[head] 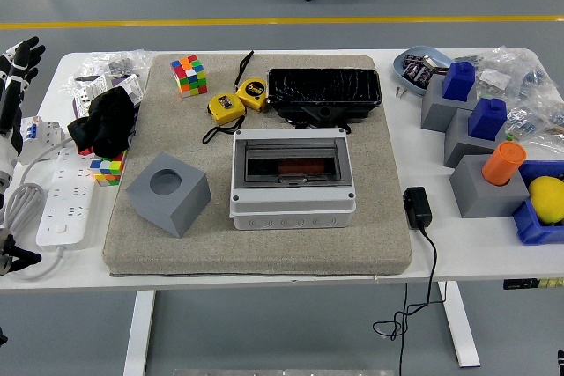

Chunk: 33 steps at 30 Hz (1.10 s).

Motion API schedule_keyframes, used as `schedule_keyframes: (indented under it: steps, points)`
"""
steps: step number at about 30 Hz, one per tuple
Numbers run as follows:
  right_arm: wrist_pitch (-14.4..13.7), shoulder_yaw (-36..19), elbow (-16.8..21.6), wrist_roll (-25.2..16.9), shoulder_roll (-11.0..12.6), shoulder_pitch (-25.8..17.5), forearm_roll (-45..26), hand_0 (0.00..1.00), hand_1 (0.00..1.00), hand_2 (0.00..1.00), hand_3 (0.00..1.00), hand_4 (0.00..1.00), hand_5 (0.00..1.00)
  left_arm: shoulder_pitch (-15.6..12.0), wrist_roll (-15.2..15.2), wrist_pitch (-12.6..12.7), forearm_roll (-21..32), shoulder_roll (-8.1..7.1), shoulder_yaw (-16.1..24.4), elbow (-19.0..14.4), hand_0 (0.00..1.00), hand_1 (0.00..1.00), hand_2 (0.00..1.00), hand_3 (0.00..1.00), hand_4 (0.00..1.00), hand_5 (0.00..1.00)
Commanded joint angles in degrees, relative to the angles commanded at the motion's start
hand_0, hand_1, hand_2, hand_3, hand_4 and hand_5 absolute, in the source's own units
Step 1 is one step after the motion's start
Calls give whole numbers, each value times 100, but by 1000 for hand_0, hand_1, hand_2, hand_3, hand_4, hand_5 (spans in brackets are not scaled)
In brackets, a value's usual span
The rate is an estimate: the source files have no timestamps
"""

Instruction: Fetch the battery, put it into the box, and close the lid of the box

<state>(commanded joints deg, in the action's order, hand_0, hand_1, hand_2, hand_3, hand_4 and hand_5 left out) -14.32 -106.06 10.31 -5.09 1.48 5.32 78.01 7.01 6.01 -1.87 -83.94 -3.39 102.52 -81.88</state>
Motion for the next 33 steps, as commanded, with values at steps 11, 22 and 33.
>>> schedule_keyframes:
  steps: [11,22,33]
  points:
    - [10,-26,0,-9,-4,25,7,856,872,846,878,998,998,11,-13,19,-37,9,11,-16,919,913,852,847,998,931]
    - [7,-33,0,0,1,39,15,854,870,841,881,998,998,17,-18,27,-56,16,14,-13,914,910,850,846,998,902]
    - [56,12,0,49,9,56,14,849,862,832,876,998,998,26,-22,28,-64,4,-21,-13,915,910,850,847,998,888]
